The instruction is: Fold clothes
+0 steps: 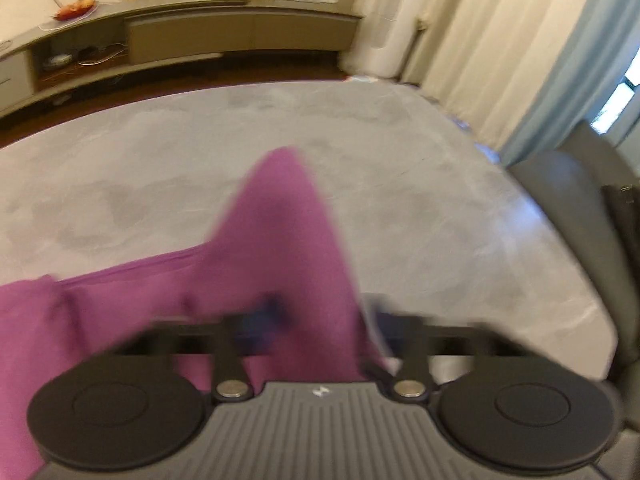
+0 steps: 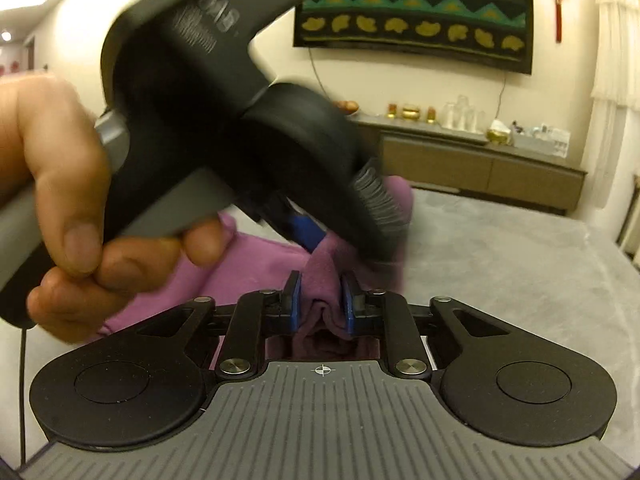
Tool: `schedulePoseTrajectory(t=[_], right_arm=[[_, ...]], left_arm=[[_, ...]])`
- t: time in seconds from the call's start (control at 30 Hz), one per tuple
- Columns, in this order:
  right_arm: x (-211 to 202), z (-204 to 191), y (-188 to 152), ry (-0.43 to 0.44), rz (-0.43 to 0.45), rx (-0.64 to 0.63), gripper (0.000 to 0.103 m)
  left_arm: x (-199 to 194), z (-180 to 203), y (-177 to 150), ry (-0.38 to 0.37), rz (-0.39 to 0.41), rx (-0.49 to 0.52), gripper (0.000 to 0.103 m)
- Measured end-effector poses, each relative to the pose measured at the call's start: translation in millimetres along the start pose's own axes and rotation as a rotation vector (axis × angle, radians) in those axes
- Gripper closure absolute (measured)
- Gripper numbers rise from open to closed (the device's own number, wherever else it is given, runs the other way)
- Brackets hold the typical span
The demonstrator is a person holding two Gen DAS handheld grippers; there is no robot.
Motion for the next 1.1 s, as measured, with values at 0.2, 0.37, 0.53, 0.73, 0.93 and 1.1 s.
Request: schedulePoseTrajectory(t=[0.2, 0.37, 0.53, 0.73, 0.93, 1.1], right_arm=[[-26.3, -23.9, 20.8, 0.208, 0.124, 0.084, 0.044], [4.3, -53.8, -0.8, 0.275, 0.01, 0.049, 0.042], [33.2, -83.2, -22.7, 0.342, -0.104, 0.013, 0.047], [62.3, -57.7, -40.9, 0.26, -0.221, 0.037, 0.06], [34.0, 21.2, -20.4, 0.197, -0.152, 0.363, 0.057], [22.6, 19.5, -14.0, 0.371, -0.103, 0.56, 0.057]], left_arm=[[-78.0, -87.7, -7.6, -0.069, 0.158, -0.159, 0.089], [-77.2, -194.8, -64.7, -0.047, 0.113, -0.349, 0.069], [-71.1, -242.5, -112.3, 0.009, 0.169, -0.563, 0.037], [-59.9, -218.0, -126.3, -0.065, 0.151, -0.598, 0.038], [-63.3, -189.2, -108.9, -0.041, 0.162, -0.54, 0.039], [-57.1, -198.5, -93.2, 0.046, 0.123, -0.585, 0.03]])
Point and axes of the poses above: each gripper's, at about its wrist camera, not at the fingertips, and x roughly the way its jaws point, z to its right, y to its top, the point moved 10 cm from there along x, roughly the way its jaws point, and after that the axes turned 14 degrees about y, right-handed, at the moved point
